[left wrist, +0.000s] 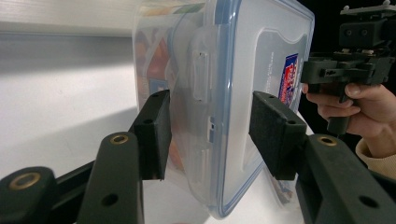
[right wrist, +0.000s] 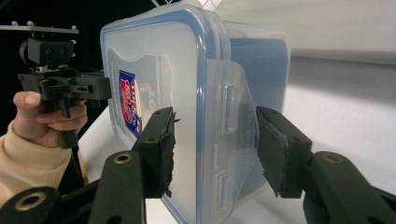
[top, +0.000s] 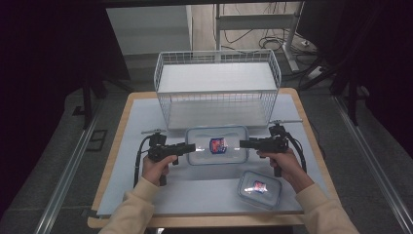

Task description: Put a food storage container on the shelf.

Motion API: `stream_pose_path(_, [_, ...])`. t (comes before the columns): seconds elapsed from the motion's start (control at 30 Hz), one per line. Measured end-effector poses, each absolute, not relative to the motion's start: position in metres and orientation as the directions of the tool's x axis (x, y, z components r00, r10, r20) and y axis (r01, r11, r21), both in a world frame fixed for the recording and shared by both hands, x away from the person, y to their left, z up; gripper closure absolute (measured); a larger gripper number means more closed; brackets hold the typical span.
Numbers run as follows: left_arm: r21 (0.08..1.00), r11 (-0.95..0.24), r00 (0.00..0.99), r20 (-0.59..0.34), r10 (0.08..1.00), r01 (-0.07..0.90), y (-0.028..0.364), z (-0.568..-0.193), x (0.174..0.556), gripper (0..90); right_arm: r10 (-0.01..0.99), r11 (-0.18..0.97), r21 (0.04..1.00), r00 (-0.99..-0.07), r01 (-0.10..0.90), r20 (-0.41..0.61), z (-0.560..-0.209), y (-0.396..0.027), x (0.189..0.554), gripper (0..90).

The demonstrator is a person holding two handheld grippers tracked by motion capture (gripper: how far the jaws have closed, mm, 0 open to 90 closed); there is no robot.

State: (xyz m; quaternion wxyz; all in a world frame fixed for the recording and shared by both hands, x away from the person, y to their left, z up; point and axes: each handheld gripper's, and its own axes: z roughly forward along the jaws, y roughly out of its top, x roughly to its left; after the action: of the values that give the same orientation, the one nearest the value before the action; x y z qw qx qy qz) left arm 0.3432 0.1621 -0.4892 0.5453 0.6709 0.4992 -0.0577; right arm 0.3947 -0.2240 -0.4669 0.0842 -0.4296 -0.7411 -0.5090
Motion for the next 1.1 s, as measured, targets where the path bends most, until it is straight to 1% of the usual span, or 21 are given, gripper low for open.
stream_pose_path(0.5, [0.713, 0.092, 0.528, -0.593, 0.607, 0.695, 0.161, -0.467, 0.349, 49.8, 0.557, 0.103, 0.723, -0.642, 0.683, 0.527, -0.443, -0.225, 0.395, 48.9])
stream_pose_path(1.1, [0.759, 0.088, 0.568, -0.554, 0.608, 0.646, 0.164, -0.422, 0.353, 50.3, 0.549, 0.082, 0.769, -0.672, 0.634, 0.496, -0.405, -0.224, 0.396, 48.9])
